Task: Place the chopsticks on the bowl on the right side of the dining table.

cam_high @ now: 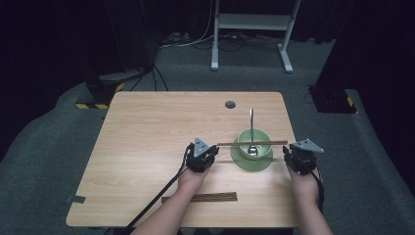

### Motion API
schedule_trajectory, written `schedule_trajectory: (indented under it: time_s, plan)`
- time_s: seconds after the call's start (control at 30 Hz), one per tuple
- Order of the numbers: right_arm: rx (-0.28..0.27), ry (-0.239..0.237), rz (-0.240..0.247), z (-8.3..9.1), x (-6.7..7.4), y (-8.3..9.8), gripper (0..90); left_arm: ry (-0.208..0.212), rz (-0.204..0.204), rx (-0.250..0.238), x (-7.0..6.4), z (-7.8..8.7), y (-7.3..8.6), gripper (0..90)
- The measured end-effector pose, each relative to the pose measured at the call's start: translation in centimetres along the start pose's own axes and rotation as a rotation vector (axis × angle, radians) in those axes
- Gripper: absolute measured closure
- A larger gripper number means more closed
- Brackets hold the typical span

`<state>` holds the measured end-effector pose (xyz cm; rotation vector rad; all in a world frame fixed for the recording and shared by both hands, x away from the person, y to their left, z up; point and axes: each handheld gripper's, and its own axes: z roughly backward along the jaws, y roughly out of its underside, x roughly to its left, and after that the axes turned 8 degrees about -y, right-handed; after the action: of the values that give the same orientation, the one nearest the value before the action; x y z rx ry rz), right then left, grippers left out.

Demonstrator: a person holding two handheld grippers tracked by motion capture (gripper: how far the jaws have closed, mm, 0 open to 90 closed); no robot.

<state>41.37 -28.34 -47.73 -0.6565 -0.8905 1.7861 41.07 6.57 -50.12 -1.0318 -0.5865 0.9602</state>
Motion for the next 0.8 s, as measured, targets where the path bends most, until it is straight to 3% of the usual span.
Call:
schedule_trajectory:
  time_s: [0.8]
  plan:
    - [0.004, -0.003, -0.002, -0.11, -0.05, 0.08, 72.5, -0.015, -0.009, 0.001, 0.0, -0.28, -0.19, 80.3]
